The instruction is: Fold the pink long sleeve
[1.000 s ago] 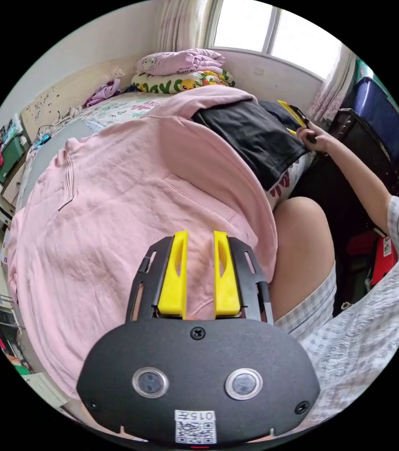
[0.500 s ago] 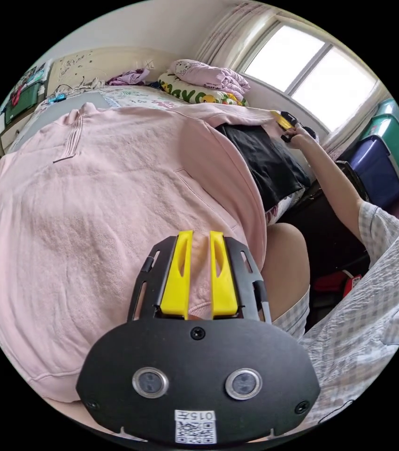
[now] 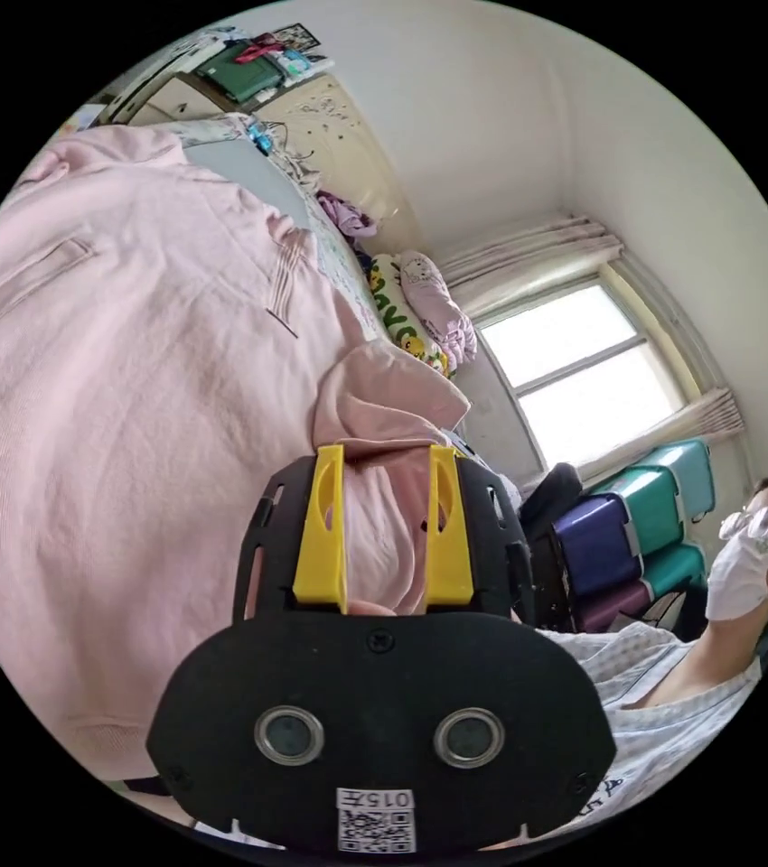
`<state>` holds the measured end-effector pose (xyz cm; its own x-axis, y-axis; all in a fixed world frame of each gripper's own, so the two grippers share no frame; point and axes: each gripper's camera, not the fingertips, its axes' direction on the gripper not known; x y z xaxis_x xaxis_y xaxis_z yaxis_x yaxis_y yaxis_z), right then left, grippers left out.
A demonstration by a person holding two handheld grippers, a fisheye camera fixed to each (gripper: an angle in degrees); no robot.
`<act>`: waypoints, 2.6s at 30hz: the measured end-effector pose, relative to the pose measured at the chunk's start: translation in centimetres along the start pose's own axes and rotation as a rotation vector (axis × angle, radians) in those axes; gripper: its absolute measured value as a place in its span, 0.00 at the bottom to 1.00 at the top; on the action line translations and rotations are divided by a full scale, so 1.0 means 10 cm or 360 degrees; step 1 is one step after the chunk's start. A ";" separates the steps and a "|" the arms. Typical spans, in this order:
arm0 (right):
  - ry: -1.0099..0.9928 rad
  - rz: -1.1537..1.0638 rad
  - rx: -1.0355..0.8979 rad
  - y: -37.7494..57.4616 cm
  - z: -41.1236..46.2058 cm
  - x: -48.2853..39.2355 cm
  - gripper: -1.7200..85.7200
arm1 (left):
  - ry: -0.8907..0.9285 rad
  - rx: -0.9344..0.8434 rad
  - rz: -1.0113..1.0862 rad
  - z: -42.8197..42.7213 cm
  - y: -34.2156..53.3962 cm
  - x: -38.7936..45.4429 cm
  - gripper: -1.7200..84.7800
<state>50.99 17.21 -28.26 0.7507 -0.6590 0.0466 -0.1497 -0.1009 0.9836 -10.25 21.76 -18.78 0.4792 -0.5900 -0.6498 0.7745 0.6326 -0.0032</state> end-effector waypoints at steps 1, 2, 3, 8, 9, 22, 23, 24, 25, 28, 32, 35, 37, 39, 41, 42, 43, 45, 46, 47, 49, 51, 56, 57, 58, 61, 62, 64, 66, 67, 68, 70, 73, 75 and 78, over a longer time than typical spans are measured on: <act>-0.0012 0.0005 -0.0005 0.07 0.05 -0.05 0.02 | 0.0107 0.0005 -0.0073 -0.05 -0.06 -0.13 0.18; -0.0050 -0.0002 -0.0032 0.19 0.15 -0.14 0.02 | 0.0150 0.0010 -0.0099 -0.07 -0.08 -0.18 0.18; -0.0099 -0.0020 -0.0070 0.32 0.25 -0.22 0.02 | 0.0213 0.0017 -0.0135 -0.10 -0.12 -0.26 0.18; -0.0138 -0.0148 -0.0122 0.97 0.61 -0.63 0.02 | 0.0511 0.0041 -0.0322 -0.19 -0.21 -0.56 0.20; -0.0141 -0.0162 -0.0108 1.07 0.65 -0.69 0.02 | 0.0564 0.0056 -0.0371 -0.23 -0.21 -0.62 0.21; -0.0152 -0.0444 -0.0225 2.58 1.25 -1.31 0.04 | 0.0338 -0.0048 -0.0542 0.28 -0.41 -0.67 0.03; -0.0171 -0.0401 -0.0209 2.70 1.24 -1.27 0.05 | 0.0340 -0.0036 -0.0516 0.29 -0.42 -0.64 0.03; -0.0221 -0.0340 -0.0173 2.82 1.20 -1.18 0.07 | 0.0366 0.0010 -0.0450 0.27 -0.44 -0.58 0.02; -0.0262 -0.0307 -0.0147 2.88 1.17 -1.11 0.07 | 0.0399 0.0065 -0.0381 0.20 -0.46 -0.50 0.02; -0.0535 -0.0126 0.0050 3.18 0.96 -0.67 0.08 | 0.0264 0.0162 -0.0172 -0.18 -0.53 -0.17 0.01; -0.0452 0.0194 0.0271 3.66 0.80 0.00 0.08 | -0.0029 0.0276 0.0095 -0.74 -0.46 0.24 0.01; -0.0112 0.0302 0.0151 3.91 0.98 0.23 0.12 | -0.0336 0.0266 0.0188 -0.95 -0.28 0.40 0.01; -0.0076 0.0266 0.0024 4.00 1.18 0.29 0.13 | -0.0438 0.0234 0.0156 -0.90 -0.11 0.30 0.01; -0.0029 0.0196 -0.0115 4.07 1.38 0.30 0.14 | -0.0371 0.0265 0.0105 -0.83 0.04 0.18 0.01; 0.0128 0.0109 -0.0221 4.21 1.54 0.28 0.14 | -0.0370 0.0287 0.0060 -0.74 0.19 0.08 0.01; 0.0170 0.0066 -0.0243 4.30 1.57 0.27 0.14 | -0.0402 0.0280 0.0040 -0.64 0.27 0.03 0.02; 0.0175 0.0043 -0.0257 4.35 1.59 0.28 0.14 | -0.0449 0.0251 0.0025 -0.53 0.33 -0.03 0.02; 0.0176 -0.0006 -0.0311 4.49 1.68 0.30 0.14 | -0.0577 0.0210 -0.0033 -0.40 0.40 -0.12 0.03; 0.0187 -0.0039 -0.0350 4.57 1.76 0.32 0.14 | -0.0701 0.0261 -0.0039 -0.39 0.46 -0.10 0.04; 0.0242 -0.0069 -0.0380 4.65 1.83 0.34 0.14 | -0.0776 0.0297 -0.0030 -0.38 0.49 -0.07 0.04; 0.0324 -0.0103 -0.0409 4.77 1.92 0.38 0.13 | -0.1062 0.0404 0.0099 -0.24 0.47 0.21 0.07; 0.0333 -0.0135 -0.0451 4.86 2.02 0.43 0.13 | -0.1104 0.0356 0.0296 0.11 0.22 0.47 0.08; 0.0480 -0.0185 -0.0494 5.12 2.19 0.61 0.11 | -0.0778 -0.0032 0.0657 1.91 -0.88 0.73 0.10; 0.0476 -0.0187 -0.0490 5.16 2.19 0.63 0.10 | -0.0741 -0.0105 0.0696 2.45 -1.12 0.69 0.11; 0.0462 -0.0185 -0.0487 5.23 2.17 0.68 0.09 | -0.0744 -0.0211 0.0697 3.02 -1.35 0.66 0.12; 0.0486 -0.0182 -0.0482 5.44 2.09 0.80 0.07 | -0.0849 -0.0431 0.0788 4.33 -1.69 0.63 0.16; 0.0498 -0.0182 -0.0465 5.53 2.04 0.84 0.07 | -0.0885 -0.0472 0.0803 4.57 -1.73 0.62 0.17; 0.0502 -0.0155 -0.0439 5.65 1.95 0.93 0.06 | -0.0920 -0.0568 0.0766 5.34 -1.86 0.50 0.18; 0.0514 -0.0106 -0.0415 5.78 1.80 1.05 0.04 | -0.0853 -0.0617 0.0673 5.76 -1.93 0.37 0.17; 0.0525 -0.0096 -0.0408 5.81 1.76 1.08 0.03 | -0.0801 -0.0648 0.0614 5.97 -1.96 0.30 0.17; 0.0522 -0.0076 -0.0399 5.87 1.68 1.15 0.02 | -0.0769 -0.0650 0.0595 6.05 -1.97 0.28 0.15; 0.0513 -0.0017 -0.0392 5.97 1.57 1.29 0.02 | -0.0707 -0.0619 0.0601 6.23 -2.00 0.32 0.08; 0.0577 0.0063 -0.0346 6.13 1.31 1.47 0.01 | -0.0636 -0.0545 0.0597 6.30 -2.09 0.42 0.05; 0.0596 0.0132 -0.0315 6.21 1.12 1.56 0.01 | -0.0588 -0.0509 0.0563 6.33 -2.14 0.47 0.05; 0.0656 0.0148 -0.0364 6.36 0.95 1.64 0.01 | -0.0656 -0.0581 0.0604 6.56 -2.13 0.54 0.05</act>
<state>47.67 -7.08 33.36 0.9403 -0.3025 0.1562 -0.1178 0.1413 0.9829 2.89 -27.82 27.65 0.8655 -0.3906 -0.3134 0.3663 0.9205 -0.1359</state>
